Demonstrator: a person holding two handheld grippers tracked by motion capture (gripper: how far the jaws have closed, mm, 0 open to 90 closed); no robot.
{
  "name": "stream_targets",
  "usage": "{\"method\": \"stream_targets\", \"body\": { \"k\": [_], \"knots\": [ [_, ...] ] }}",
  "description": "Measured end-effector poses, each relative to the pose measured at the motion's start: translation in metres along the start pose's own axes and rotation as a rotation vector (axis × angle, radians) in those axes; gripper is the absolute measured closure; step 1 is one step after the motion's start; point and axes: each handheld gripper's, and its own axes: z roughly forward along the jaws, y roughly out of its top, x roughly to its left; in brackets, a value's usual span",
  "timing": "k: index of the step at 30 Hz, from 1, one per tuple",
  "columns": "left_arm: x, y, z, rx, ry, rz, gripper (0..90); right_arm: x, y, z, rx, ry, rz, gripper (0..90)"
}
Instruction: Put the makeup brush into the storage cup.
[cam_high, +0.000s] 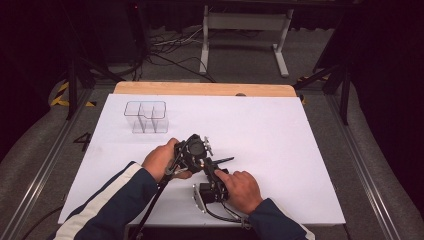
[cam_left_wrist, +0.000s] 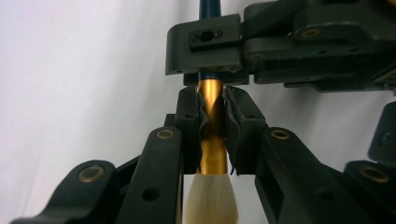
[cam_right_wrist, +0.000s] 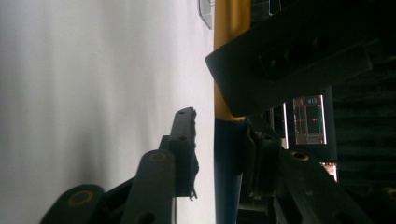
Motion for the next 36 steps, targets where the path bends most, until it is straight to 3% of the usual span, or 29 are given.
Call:
{"method": "stream_targets", "body": {
  "k": [7,12,17,19,20,23,25,28,31,36],
  "knots": [
    [-0.001,0.001,0.004,-0.008,-0.009,-0.001,76.8,0.000,0.003,0.000,0.021,-0.014,-0.014,77.9],
    [0.001,-0.001,0.005,-0.032,-0.022,0.002,76.5,0.000,0.001,0.000,0.019,0.002,0.013,78.1],
    [0.001,-0.007,0.002,-0.111,0.015,0.008,66.6,-0.002,-0.004,0.000,0.031,0.023,0.033,78.1],
    [0.004,-0.014,-0.003,-0.167,0.016,-0.006,61.1,-0.004,-0.008,0.001,0.034,0.029,0.045,78.1],
    [0.004,-0.014,-0.003,-0.167,0.016,-0.006,58.3,-0.005,-0.009,0.000,0.044,0.031,0.060,78.1],
    [0.007,-0.030,-0.010,-0.281,0.037,0.025,41.3,-0.008,-0.014,0.001,0.045,0.037,0.083,78.1],
    [0.009,-0.039,-0.011,-0.350,0.016,0.009,35.5,-0.008,-0.017,0.001,0.051,0.037,0.113,78.1],
    [0.010,-0.056,-0.011,-0.410,0.063,-0.012,25.8,-0.011,-0.023,0.003,0.046,0.051,0.159,78.1],
    [0.012,-0.074,-0.013,-0.493,0.078,-0.051,15.5,-0.013,-0.027,0.002,0.050,0.065,0.201,78.1],
    [0.013,-0.108,-0.016,-0.610,0.118,-0.081,7.8,-0.017,-0.034,0.003,0.045,0.083,0.274,78.1]
  ]
}}
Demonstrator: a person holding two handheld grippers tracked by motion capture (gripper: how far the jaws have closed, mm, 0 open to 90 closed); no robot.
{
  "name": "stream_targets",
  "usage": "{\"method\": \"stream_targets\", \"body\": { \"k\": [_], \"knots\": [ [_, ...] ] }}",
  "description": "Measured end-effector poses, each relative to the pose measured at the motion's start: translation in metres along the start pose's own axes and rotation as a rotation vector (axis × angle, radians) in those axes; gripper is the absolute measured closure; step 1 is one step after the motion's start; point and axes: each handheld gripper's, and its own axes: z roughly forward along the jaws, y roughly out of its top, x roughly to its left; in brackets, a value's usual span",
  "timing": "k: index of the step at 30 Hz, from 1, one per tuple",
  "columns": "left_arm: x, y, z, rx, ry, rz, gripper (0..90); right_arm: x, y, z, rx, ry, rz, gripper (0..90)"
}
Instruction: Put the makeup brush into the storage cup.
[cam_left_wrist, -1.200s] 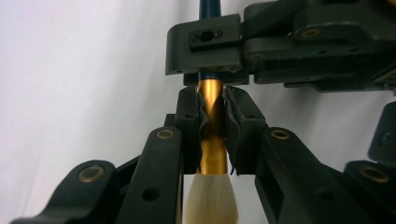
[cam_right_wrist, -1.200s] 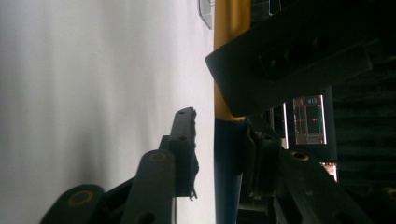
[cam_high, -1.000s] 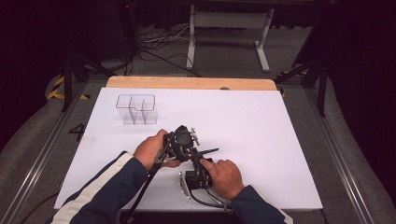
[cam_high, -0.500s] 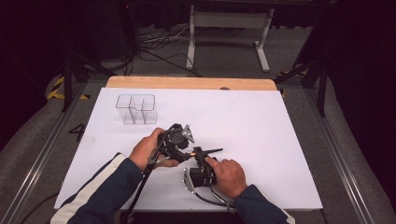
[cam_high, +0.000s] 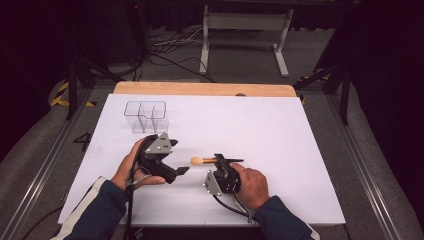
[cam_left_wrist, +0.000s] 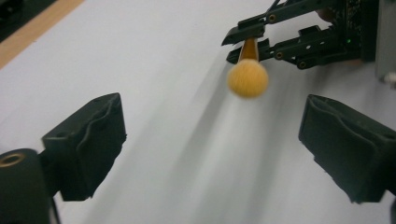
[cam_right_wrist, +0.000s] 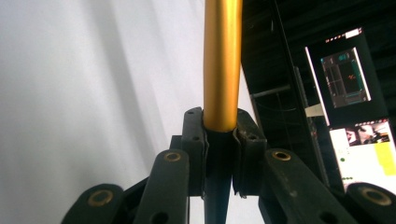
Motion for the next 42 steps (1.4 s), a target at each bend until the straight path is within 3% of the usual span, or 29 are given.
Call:
{"method": "stream_targets", "body": {
  "k": [1,5,6,12,14,20,27,35,37,40,41,42],
  "knots": [
    [0.000,0.000,0.000,0.000,0.000,0.000,7.5,-0.001,-0.001,0.001,-0.003,-0.007,0.019,78.1],
    [0.003,-0.026,-0.012,-0.053,0.040,-0.036,5.3,-0.006,-0.004,0.000,-0.011,0.008,0.044,78.1],
    [0.005,-0.032,-0.014,-0.061,0.049,-0.045,4.9,-0.006,-0.005,0.000,-0.019,-0.001,0.070,78.1],
    [0.010,-0.058,-0.029,-0.092,0.104,-0.090,4.8,-0.014,-0.009,-0.002,-0.047,0.006,0.138,78.1],
    [0.010,-0.066,-0.034,-0.117,0.115,-0.096,4.7,-0.020,-0.011,-0.004,-0.070,0.012,0.197,78.1],
    [0.004,-0.085,-0.038,-0.178,0.177,-0.128,3.5,-0.031,-0.018,-0.006,-0.130,0.032,0.313,78.1],
    [-0.005,-0.099,-0.040,-0.202,0.224,-0.150,3.9,-0.042,-0.024,-0.005,-0.195,0.087,0.451,78.1],
    [-0.006,-0.108,-0.046,-0.243,0.220,-0.210,4.2,-0.054,-0.032,0.002,-0.279,0.157,0.620,78.1],
    [-0.007,-0.109,-0.046,-0.240,0.221,-0.209,4.3,-0.055,-0.033,0.003,-0.295,0.174,0.645,78.1],
    [-0.009,-0.110,-0.048,-0.231,0.222,-0.207,4.5,-0.061,-0.034,0.008,-0.364,0.224,0.752,78.1],
    [-0.009,-0.110,-0.048,-0.231,0.222,-0.207,5.2,-0.061,-0.034,0.008,-0.364,0.224,0.752,78.1],
    [-0.010,-0.110,-0.048,-0.235,0.227,-0.208,5.2,-0.063,-0.034,0.009,-0.386,0.240,0.787,78.1]
  ]
}}
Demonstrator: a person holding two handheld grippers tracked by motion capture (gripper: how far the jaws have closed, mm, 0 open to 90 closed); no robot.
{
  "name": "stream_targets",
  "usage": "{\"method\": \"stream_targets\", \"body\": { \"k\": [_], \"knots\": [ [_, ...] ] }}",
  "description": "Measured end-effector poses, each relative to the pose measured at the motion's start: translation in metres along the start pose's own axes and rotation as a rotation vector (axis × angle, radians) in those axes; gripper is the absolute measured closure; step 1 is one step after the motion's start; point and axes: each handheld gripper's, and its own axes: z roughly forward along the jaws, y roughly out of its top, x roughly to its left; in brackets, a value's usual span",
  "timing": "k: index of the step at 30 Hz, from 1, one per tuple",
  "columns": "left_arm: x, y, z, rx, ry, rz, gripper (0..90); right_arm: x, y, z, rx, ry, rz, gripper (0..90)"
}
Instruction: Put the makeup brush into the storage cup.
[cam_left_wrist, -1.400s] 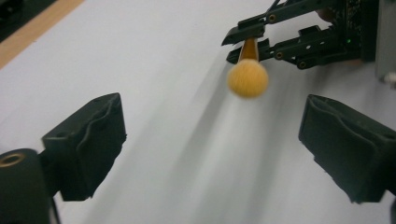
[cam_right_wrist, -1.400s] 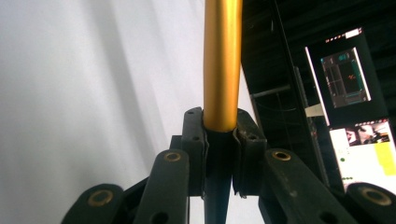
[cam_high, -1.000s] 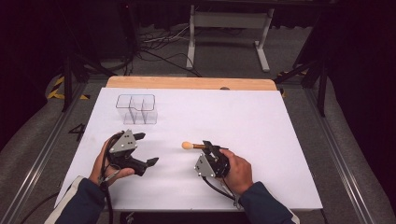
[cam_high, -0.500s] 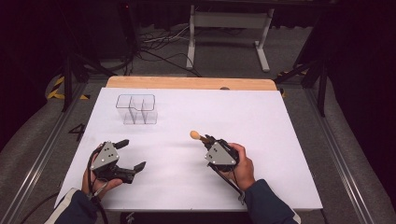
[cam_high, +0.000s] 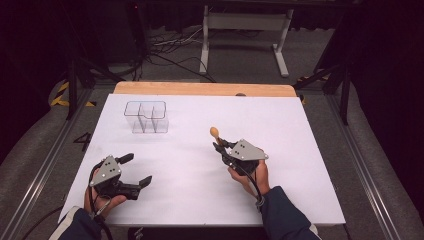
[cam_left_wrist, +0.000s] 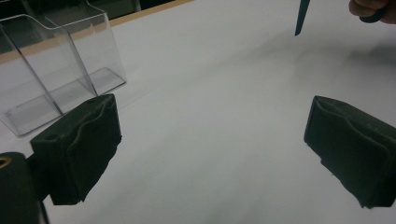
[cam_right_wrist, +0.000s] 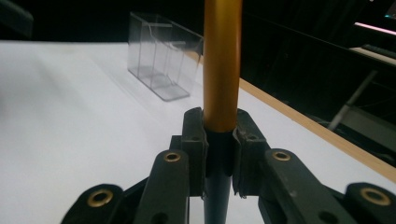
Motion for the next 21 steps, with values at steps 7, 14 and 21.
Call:
{"method": "stream_targets", "body": {
  "k": [7,14,21],
  "knots": [
    [-0.001,-0.002,-0.007,-0.018,0.016,-0.003,4.0,-0.003,0.010,0.014,-0.070,0.071,0.104,78.1],
    [-0.001,-0.004,-0.018,-0.059,0.046,-0.016,3.3,-0.005,0.023,0.029,-0.117,0.105,0.147,78.1],
    [-0.004,-0.007,-0.021,-0.055,0.075,0.007,4.2,-0.008,0.038,0.052,-0.163,0.129,0.185,78.1]
  ]
}}
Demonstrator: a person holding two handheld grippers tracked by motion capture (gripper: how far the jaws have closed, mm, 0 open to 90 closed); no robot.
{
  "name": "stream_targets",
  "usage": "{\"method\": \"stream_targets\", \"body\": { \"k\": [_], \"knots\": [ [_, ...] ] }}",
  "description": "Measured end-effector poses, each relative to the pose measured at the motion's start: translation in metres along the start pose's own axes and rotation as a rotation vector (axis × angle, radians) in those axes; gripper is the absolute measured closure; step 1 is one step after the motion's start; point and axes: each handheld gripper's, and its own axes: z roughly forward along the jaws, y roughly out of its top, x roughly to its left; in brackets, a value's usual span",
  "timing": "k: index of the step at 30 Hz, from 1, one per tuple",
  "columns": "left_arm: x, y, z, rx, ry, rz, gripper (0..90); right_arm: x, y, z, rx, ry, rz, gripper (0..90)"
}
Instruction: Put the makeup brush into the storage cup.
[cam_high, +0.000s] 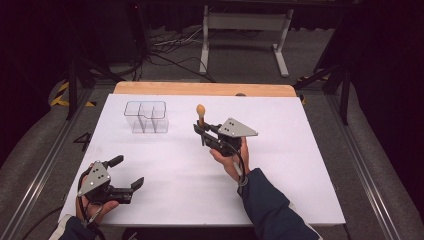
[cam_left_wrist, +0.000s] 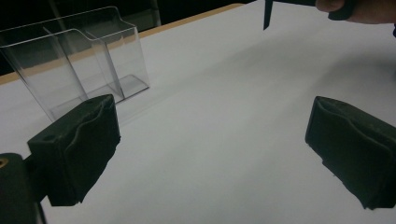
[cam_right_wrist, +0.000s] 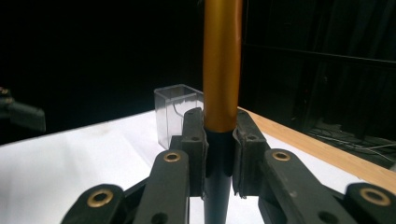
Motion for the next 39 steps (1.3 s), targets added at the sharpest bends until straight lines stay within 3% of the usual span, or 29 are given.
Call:
{"method": "stream_targets", "body": {
  "k": [7,14,22,39],
  "knots": [
    [0.001,0.000,-0.001,-0.011,0.004,0.006,3.7,-0.005,0.009,0.022,-0.025,0.004,0.018,78.1],
    [0.000,0.001,-0.002,-0.022,-0.012,0.010,3.0,-0.016,0.023,0.057,-0.070,-0.003,0.059,78.1],
    [0.001,0.001,-0.003,-0.030,-0.021,-0.008,3.3,-0.023,0.036,0.087,-0.092,0.000,0.074,78.1],
    [0.002,0.001,-0.001,-0.027,-0.015,-0.007,4.1,-0.019,0.043,0.150,-0.088,0.033,0.102,78.1]
  ]
}}
